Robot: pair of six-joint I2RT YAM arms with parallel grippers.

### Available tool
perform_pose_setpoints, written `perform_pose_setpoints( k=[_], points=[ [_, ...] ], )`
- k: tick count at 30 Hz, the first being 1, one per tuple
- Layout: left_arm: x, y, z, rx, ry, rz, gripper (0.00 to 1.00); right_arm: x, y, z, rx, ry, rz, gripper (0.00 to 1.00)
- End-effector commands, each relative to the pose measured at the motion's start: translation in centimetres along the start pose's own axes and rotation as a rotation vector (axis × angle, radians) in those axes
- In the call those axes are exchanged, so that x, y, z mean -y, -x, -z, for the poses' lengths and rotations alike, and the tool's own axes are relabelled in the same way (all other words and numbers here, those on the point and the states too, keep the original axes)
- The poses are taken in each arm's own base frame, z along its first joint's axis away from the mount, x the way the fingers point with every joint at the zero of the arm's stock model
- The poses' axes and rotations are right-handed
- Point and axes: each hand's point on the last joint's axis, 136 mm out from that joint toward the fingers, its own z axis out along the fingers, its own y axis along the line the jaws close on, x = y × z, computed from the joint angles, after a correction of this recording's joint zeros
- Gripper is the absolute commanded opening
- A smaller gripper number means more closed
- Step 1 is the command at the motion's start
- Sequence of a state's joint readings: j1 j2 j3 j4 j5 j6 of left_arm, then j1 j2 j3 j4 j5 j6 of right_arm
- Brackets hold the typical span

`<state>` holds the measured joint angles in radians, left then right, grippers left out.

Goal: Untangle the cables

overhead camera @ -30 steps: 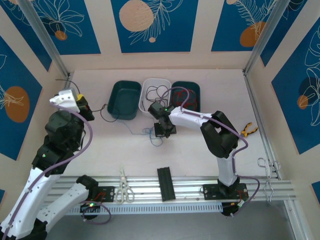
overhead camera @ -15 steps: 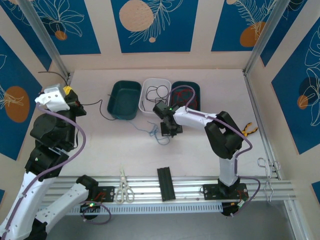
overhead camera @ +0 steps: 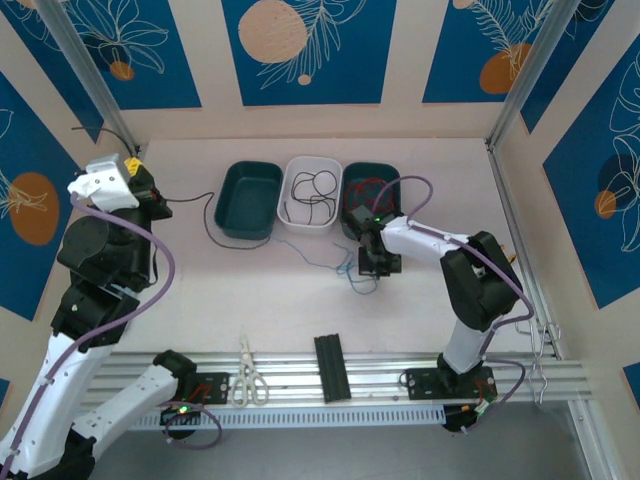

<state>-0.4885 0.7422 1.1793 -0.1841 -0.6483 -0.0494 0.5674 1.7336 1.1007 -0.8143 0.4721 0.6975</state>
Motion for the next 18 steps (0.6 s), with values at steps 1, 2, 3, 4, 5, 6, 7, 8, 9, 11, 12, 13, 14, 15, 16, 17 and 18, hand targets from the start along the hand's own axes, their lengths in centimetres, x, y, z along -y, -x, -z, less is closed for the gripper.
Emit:
perform_pose_setpoints(
  k=[1, 2, 3, 4, 5, 6, 7, 8, 9, 11, 12, 13, 14, 15, 16, 17, 18],
  points=[
    [-0.1, 2.5, 0.1, 0.062, 0.001, 0.023, 0.0, 2.7, -0.3, 0.5, 0.011, -0.049, -0.071, 0.0],
    [0.0, 2.6, 0.1, 0.065, 0.001, 0.022, 0.0, 3.5, -0.4, 0.5, 0.009, -0.058, -0.092, 0.0],
    [0.1, 2.7, 0.0, 0.067, 0.001, 0.022, 0.0, 4.1, -0.4, 0.5, 0.008, -0.061, -0.108, 0.0],
    [0.2, 2.9, -0.1, 0.07, -0.002, 0.023, 0.0, 4.7, -0.5, 0.5, 0.008, -0.06, -0.129, 0.0],
    [0.3, 2.9, -0.2, 0.071, -0.005, 0.023, 0.0, 5.1, -0.5, 0.5, 0.01, -0.053, -0.146, 0.0],
    [0.5, 3.1, -0.3, 0.074, -0.011, 0.025, 0.0, 5.4, -0.6, 0.6, 0.013, -0.045, -0.156, 0.0],
    [0.6, 3.1, -0.4, 0.075, -0.015, 0.028, 0.0, 5.7, -0.5, 0.7, 0.021, -0.033, -0.169, 0.0],
    [0.8, 3.0, -0.5, 0.072, -0.021, 0.03, 0.0, 5.9, -0.6, 0.9, 0.026, -0.019, -0.18, 0.0],
    [1.0, 3.0, -0.6, 0.071, -0.027, 0.033, 0.0, 6.0, -0.5, 1.0, 0.033, -0.006, -0.19, 0.0],
    [1.9, 2.6, -1.1, 0.06, -0.061, 0.046, 0.0, 5.8, -0.4, 1.4, 0.049, 0.032, -0.199, 0.0],
    [2.4, 2.3, -1.4, 0.052, -0.079, 0.05, 0.0, 5.7, -0.2, 1.7, 0.06, 0.05, -0.197, 0.0],
    [3.2, 1.9, -1.9, 0.036, -0.103, 0.053, 0.0, 5.5, -0.1, 2.0, 0.07, 0.068, -0.195, 0.0],
    [4.0, 1.4, -2.4, 0.02, -0.128, 0.059, 0.0, 5.3, 0.0, 2.3, 0.076, 0.083, -0.195, 0.0],
    [4.9, 1.0, -3.0, 0.005, -0.155, 0.061, 0.0, 5.2, 0.1, 2.5, 0.082, 0.093, -0.194, 0.0],
    [6.0, 0.6, -3.6, -0.011, -0.185, 0.063, 0.0, 5.2, 0.2, 2.8, 0.085, 0.098, -0.193, 0.0],
    [7.1, 0.0, -4.4, -0.03, -0.214, 0.064, 0.0, 5.1, 0.3, 3.0, 0.088, 0.101, -0.193, 0.0],
    [8.2, -0.6, -5.2, -0.047, -0.24, 0.059, 0.0, 5.1, 0.3, 3.2, 0.091, 0.103, -0.192, 0.0]
  ],
)
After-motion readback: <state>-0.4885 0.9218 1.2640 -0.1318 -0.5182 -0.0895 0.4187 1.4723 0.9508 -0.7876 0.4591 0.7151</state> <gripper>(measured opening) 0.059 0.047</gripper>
